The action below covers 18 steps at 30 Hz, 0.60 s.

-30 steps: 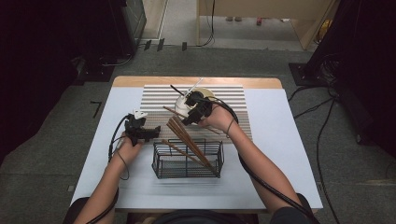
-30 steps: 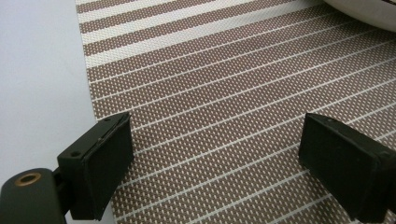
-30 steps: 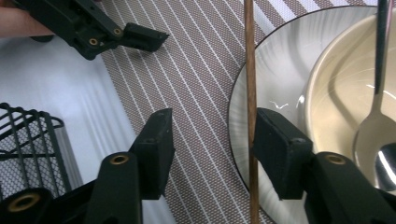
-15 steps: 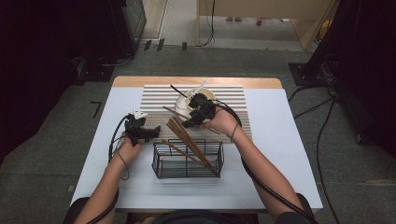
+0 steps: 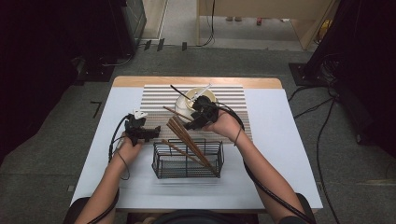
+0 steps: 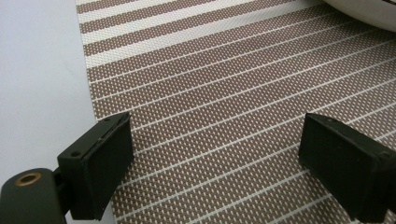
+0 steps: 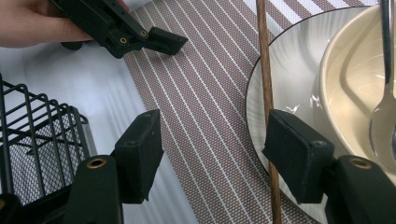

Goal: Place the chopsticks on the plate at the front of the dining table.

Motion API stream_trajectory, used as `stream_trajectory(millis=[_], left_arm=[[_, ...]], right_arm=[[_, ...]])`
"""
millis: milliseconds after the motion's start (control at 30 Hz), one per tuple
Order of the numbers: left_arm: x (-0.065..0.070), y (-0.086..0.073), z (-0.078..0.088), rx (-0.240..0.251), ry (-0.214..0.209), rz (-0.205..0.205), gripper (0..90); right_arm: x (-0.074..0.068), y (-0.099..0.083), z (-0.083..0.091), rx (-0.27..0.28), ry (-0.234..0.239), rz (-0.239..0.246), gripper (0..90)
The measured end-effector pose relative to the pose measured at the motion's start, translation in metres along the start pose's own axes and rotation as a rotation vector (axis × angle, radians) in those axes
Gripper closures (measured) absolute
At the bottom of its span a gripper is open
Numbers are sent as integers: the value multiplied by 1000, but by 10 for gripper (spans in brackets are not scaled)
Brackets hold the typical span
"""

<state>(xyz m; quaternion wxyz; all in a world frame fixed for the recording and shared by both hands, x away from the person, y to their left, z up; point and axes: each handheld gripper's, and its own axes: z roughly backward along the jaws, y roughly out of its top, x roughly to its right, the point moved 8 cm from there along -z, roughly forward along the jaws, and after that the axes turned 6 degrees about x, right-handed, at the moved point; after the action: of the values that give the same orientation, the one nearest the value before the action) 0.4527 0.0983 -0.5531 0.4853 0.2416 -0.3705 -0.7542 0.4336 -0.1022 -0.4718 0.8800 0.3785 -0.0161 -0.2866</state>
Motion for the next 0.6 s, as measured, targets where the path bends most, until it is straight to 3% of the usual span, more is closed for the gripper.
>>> stream_trajectory(millis=[600], left_arm=[[0,0,0,0,0,0,100]], right_arm=[[-4,-8,17,77,7,-13,382]])
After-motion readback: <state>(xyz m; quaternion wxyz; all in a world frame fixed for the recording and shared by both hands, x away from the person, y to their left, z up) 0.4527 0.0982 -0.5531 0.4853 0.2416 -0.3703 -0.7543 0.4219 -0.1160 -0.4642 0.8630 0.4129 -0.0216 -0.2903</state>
